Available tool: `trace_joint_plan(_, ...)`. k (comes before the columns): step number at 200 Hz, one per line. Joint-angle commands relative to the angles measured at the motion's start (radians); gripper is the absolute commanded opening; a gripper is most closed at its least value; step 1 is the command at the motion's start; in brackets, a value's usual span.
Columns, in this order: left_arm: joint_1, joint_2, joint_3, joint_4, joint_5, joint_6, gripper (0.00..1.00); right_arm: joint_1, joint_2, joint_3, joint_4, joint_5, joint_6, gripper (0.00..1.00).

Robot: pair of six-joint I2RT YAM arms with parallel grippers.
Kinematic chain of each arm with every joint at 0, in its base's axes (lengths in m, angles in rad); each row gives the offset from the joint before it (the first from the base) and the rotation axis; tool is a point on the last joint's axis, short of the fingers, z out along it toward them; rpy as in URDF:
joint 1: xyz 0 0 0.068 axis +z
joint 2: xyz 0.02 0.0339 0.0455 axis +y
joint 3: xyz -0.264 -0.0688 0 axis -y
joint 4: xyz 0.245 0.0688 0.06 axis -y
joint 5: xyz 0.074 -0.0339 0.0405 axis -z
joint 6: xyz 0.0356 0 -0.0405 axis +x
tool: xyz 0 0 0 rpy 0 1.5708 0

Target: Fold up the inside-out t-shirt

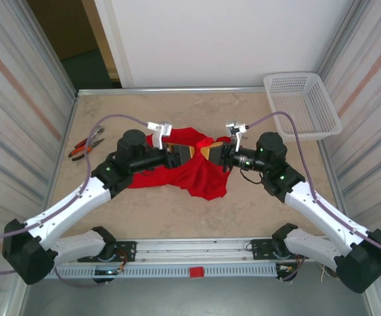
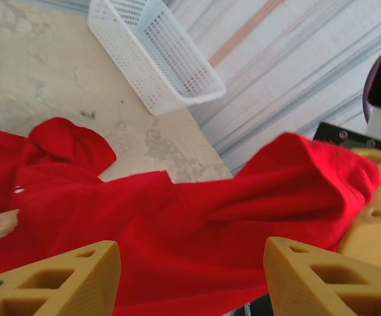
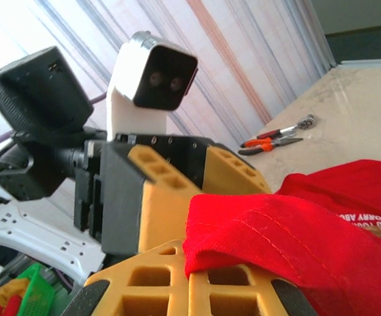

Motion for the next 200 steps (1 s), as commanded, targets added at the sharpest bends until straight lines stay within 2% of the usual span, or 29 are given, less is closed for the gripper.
trace_joint_plan(1, -0.036, 0.021, -0.048, 0.141, 0.011, 0.023, 0.62, -0.019, -0.029, -0.008, 0.007, 0.041, 0.026, 0.0)
trace_joint_plan(22, -0.052, 0.07, -0.03, 0.167, 0.034, 0.055, 0.62, -0.037, -0.031, 0.017, 0.006, 0.048, 0.035, 0.0)
trace_joint_plan(34, -0.056, 0.115, 0.012, 0.162, 0.036, 0.059, 0.57, -0.047, -0.024, 0.05, 0.001, 0.043, 0.033, 0.0)
trace_joint_plan(38, -0.057, 0.128, 0.029, 0.163, 0.038, 0.062, 0.52, -0.049, -0.021, 0.064, -0.001, 0.041, 0.032, 0.0)
trace_joint_plan(42, -0.057, 0.14, 0.044, 0.163, 0.038, 0.063, 0.42, -0.053, -0.017, 0.078, -0.007, 0.04, 0.03, 0.0)
trace_joint_plan(53, -0.056, 0.162, 0.099, 0.135, 0.019, 0.08, 0.09, -0.064, -0.008, 0.122, -0.034, 0.051, 0.022, 0.0)
trace_joint_plan(57, -0.056, 0.166, 0.12, 0.121, 0.008, 0.09, 0.0, -0.07, -0.007, 0.139, -0.046, 0.058, 0.016, 0.0)
trace_joint_plan(86, -0.005, 0.146, 0.27, 0.017, -0.058, 0.162, 0.0, -0.142, 0.038, 0.294, -0.174, 0.186, -0.014, 0.0)
trace_joint_plan(100, 0.052, 0.151, 0.353, -0.023, -0.021, 0.178, 0.0, -0.21, 0.093, 0.375, -0.182, 0.186, 0.019, 0.0)
trace_joint_plan(103, 0.064, 0.151, 0.372, -0.037, -0.007, 0.183, 0.04, -0.225, 0.104, 0.389, -0.176, 0.175, 0.031, 0.0)
trace_joint_plan(117, 0.102, 0.132, 0.436, -0.124, -0.034, 0.217, 0.39, -0.276, 0.139, 0.463, -0.163, 0.127, 0.072, 0.0)
trace_joint_plan(131, 0.139, 0.087, 0.426, -0.198, -0.116, 0.246, 0.56, -0.3, 0.16, 0.537, -0.187, 0.095, 0.076, 0.0)
trace_joint_plan(148, 0.194, 0.034, 0.338, -0.301, -0.223, 0.237, 0.62, -0.312, 0.165, 0.591, -0.225, 0.077, 0.066, 0.0)
trace_joint_plan(167, 0.237, -0.023, 0.133, -0.326, -0.268, 0.164, 0.63, -0.315, 0.152, 0.594, -0.257, 0.065, 0.045, 0.0)
trace_joint_plan(184, 0.23, -0.056, -0.031, -0.326, -0.303, 0.077, 0.64, -0.318, 0.129, 0.557, -0.264, 0.071, 0.034, 0.0)
trace_joint_plan(200, 0.165, -0.068, -0.168, -0.287, -0.363, -0.007, 0.65, -0.32, 0.111, 0.519, -0.262, 0.084, 0.032, 0.0)
